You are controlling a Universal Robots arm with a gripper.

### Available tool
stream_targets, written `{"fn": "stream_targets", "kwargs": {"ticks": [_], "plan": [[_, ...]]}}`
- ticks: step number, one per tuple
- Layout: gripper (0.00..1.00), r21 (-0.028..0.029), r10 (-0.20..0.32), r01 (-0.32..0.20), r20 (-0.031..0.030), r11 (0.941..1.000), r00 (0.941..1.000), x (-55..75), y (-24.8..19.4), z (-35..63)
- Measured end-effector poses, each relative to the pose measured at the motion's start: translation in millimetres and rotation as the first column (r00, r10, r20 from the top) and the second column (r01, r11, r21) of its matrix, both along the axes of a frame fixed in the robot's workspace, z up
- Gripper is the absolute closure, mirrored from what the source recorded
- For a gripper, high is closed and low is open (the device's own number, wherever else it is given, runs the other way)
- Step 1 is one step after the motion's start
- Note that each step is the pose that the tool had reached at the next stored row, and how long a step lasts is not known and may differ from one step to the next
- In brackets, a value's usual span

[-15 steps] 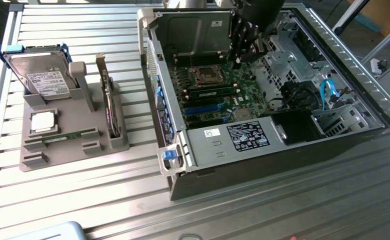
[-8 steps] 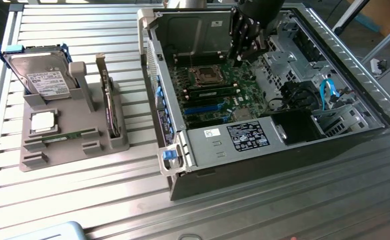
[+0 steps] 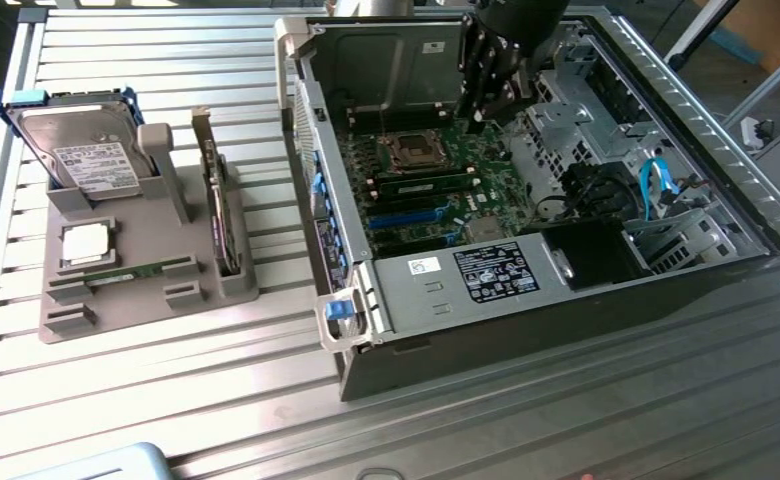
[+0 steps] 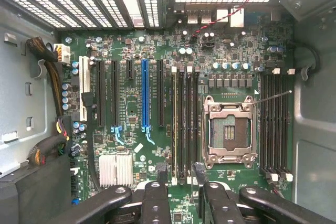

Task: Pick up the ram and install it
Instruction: 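Press down the ram until it locks into place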

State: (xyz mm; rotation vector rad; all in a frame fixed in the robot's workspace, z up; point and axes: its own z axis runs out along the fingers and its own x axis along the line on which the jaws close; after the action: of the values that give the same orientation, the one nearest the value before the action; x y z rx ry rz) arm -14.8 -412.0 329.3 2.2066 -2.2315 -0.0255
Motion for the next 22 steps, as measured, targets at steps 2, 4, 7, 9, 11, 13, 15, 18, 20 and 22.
{"fn": "stream_targets", "kwargs": {"ticks": [2,4,7,9,11,13,15,18,20,22], "plan": [[0.70,-0.0001,0.000,0.000,-0.0001,1.0000,1.0000,0.0,0.0,0.0],[0.83,0.0000,0.000,0.000,0.0000,1.0000,1.0000,0.0,0.0,0.0],[0.90,0.0000,0.000,0.000,0.0000,1.0000,1.0000,0.0,0.0,0.0],[0.90,0.0000,0.000,0.000,0.0000,1.0000,1.0000,0.0,0.0,0.0],[0.90,0.0000,0.000,0.000,0.0000,1.0000,1.0000,0.0,0.0,0.0],[0.90,0.0000,0.000,0.000,0.0000,1.0000,1.0000,0.0,0.0,0.0],[0.90,0.0000,0.000,0.000,0.0000,1.0000,1.0000,0.0,0.0,0.0],[0.90,-0.0010,0.000,0.000,-0.0001,1.0000,1.0000,0.5,0.0,0.0],[0.90,-0.0016,0.000,0.000,0.0000,1.0000,1.0000,3.9,0.0,0.0],[0.90,-0.0018,0.000,0.000,-0.0001,1.0000,1.0000,12.6,0.0,0.0]]}}
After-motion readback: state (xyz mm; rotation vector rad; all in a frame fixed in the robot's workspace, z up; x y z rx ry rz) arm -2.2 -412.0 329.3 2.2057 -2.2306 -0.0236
